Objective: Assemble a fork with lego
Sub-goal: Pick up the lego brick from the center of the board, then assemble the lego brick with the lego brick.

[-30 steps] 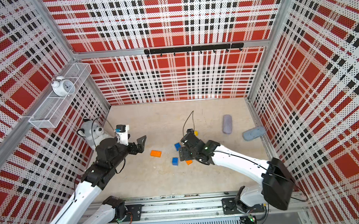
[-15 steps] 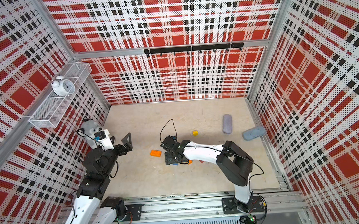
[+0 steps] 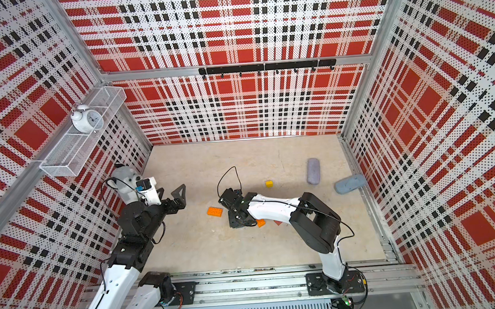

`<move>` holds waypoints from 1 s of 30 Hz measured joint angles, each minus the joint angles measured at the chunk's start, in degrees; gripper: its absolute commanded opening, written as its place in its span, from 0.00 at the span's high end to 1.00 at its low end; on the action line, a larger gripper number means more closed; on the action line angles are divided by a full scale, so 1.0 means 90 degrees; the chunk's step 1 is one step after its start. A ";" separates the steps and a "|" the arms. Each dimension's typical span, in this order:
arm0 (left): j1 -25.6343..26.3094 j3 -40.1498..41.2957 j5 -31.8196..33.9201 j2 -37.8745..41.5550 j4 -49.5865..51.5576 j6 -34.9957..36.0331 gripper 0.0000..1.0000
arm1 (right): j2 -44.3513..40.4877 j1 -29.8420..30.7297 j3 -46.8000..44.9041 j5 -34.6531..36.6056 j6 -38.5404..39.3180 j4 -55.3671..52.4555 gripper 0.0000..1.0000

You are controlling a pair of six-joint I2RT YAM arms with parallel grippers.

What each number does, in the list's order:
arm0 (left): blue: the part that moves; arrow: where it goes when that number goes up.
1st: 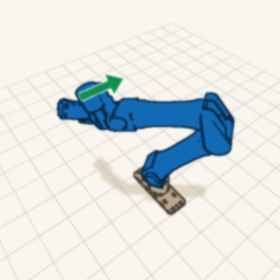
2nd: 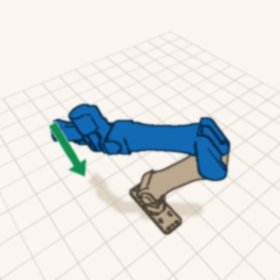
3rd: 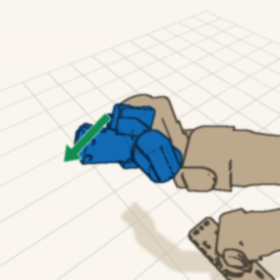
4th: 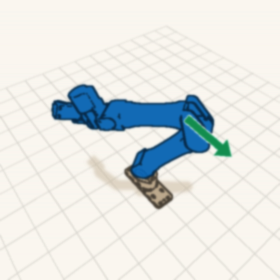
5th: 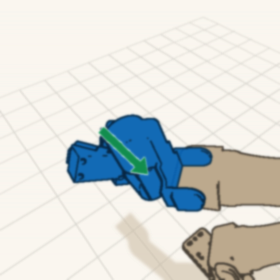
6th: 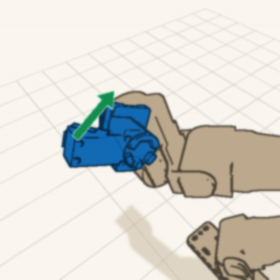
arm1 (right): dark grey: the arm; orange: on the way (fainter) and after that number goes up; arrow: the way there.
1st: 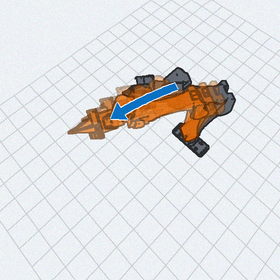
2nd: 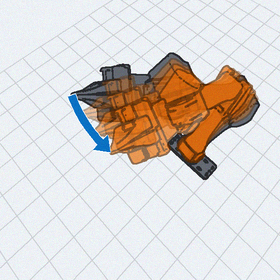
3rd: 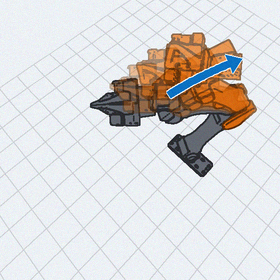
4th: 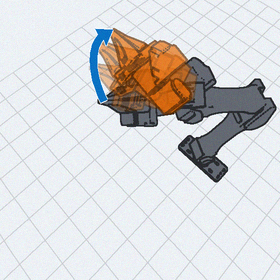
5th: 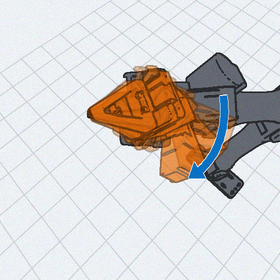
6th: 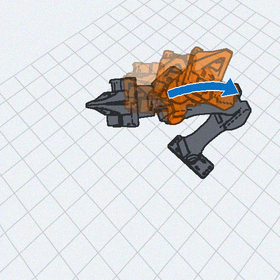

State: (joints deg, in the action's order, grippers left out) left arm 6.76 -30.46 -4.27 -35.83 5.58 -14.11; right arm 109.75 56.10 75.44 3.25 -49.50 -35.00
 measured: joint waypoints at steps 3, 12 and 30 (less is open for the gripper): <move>0.0000 0.0000 -0.0338 0.0032 0.0022 0.0134 0.02 | 0.0000 -0.0002 0.0061 0.0051 0.0172 -0.0180 0.71; 0.0092 0.0141 -0.2246 0.0313 -0.0010 0.1117 0.01 | -0.0512 -0.0602 0.0930 0.0109 0.1596 -0.1234 0.72; 0.1758 0.0816 -0.1979 0.0245 0.0177 0.3259 0.02 | 0.0425 -0.1209 0.2375 0.0282 0.3385 -0.1962 0.72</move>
State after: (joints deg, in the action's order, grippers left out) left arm 22.59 -23.11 -22.09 -33.63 7.18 15.22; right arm 113.58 45.21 96.82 5.78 -19.03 -52.66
